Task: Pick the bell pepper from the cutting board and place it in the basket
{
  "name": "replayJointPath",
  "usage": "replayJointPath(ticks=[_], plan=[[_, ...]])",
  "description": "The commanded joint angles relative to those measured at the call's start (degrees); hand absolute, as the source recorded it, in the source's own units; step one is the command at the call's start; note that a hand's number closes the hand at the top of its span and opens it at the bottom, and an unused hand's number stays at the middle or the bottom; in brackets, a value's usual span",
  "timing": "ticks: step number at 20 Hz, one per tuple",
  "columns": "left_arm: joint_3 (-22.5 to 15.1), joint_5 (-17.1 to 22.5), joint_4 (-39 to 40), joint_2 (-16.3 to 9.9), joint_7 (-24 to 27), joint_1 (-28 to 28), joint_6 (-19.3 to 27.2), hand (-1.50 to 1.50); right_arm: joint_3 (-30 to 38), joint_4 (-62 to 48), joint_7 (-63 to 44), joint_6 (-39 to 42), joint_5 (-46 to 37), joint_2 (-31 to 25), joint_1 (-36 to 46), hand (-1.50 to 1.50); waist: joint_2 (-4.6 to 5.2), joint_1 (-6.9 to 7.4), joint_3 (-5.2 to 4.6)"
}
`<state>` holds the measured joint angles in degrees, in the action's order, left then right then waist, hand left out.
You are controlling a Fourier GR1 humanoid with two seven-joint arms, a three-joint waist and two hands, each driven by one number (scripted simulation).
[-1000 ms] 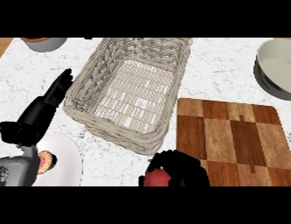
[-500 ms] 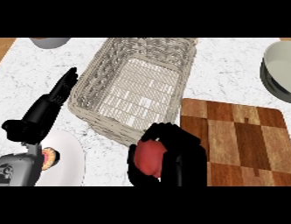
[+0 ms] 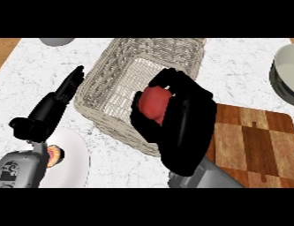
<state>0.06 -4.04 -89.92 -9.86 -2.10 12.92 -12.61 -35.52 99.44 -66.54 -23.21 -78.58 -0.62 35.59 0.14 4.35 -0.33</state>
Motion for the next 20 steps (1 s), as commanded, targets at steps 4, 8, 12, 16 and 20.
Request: replayJointPath(ticks=[4,8,12,16,20], plan=[[0.1,-0.2,1.3,0.1,1.5,-0.3,0.0,0.0,6.0,-9.7,-18.0,0.5,2.1,0.6,14.3,1.5,0.13,0.07,0.1],[-0.1,-0.4,1.2,0.3,1.7,-0.8,-0.1,0.0,7.9,-18.5,-17.3,-2.0,6.4,0.6,18.5,1.5,0.38,0.42,0.17],[0.3,-0.1,1.5,0.3,0.8,0.6,-0.1,0.0,5.9,-25.2,-17.1,-8.8,6.7,0.6,19.8,1.5,0.5,0.11,0.22],[1.1,-0.4,1.8,-0.3,0.8,1.3,0.3,0.0,4.6,-28.9,-18.0,-9.4,4.9,0.6,22.2,1.5,0.23,-0.72,0.22],[2.1,-0.2,2.0,-0.5,1.6,0.1,0.7,0.0,3.5,-29.4,-16.1,-12.1,2.9,0.6,19.6,1.5,-0.02,-2.19,0.28]])
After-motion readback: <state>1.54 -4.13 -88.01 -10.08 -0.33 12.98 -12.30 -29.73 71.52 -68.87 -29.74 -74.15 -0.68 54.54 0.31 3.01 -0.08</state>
